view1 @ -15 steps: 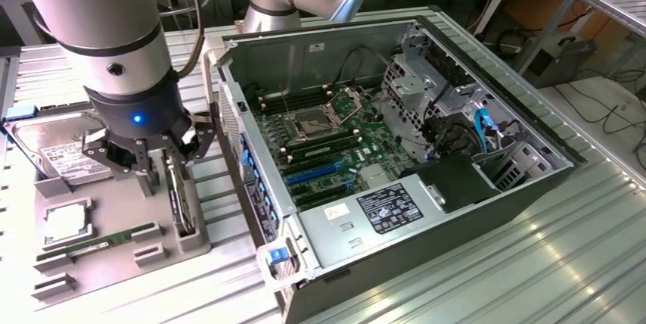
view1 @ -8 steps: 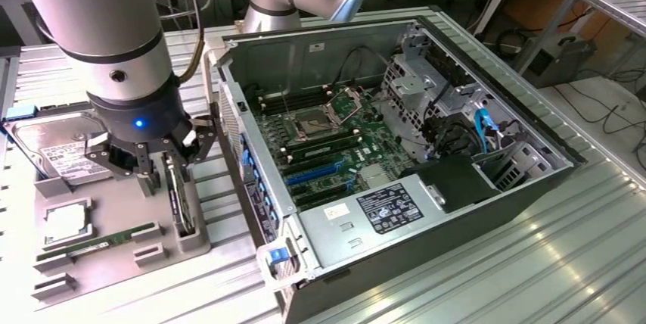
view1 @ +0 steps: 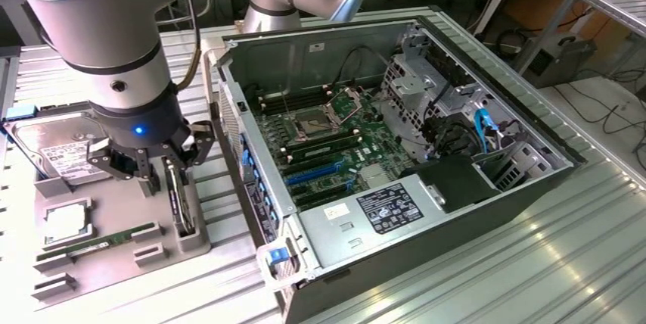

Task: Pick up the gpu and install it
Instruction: 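Pick up the gpu and move the gpu toward the slot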

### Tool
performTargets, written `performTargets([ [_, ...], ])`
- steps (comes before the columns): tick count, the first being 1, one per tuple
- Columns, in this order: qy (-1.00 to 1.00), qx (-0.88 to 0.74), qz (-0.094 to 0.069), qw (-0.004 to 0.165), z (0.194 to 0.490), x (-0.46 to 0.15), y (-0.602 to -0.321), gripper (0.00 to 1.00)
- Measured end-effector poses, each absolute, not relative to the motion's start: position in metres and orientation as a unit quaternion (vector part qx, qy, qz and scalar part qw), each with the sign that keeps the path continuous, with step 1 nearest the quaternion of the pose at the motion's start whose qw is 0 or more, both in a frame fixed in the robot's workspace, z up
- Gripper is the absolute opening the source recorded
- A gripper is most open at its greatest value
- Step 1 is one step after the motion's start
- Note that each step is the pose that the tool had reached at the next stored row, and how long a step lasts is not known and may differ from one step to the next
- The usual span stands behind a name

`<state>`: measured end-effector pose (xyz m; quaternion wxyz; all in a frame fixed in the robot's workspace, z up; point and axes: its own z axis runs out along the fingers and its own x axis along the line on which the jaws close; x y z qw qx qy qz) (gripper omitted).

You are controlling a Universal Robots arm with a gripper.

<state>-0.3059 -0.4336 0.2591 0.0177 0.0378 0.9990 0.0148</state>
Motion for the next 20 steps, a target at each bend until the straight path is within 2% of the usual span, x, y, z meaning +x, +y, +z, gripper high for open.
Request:
performTargets([
  [20,0.999,0.039,0.015,0.019,0.246,-0.307,-0.43,0.42],
])
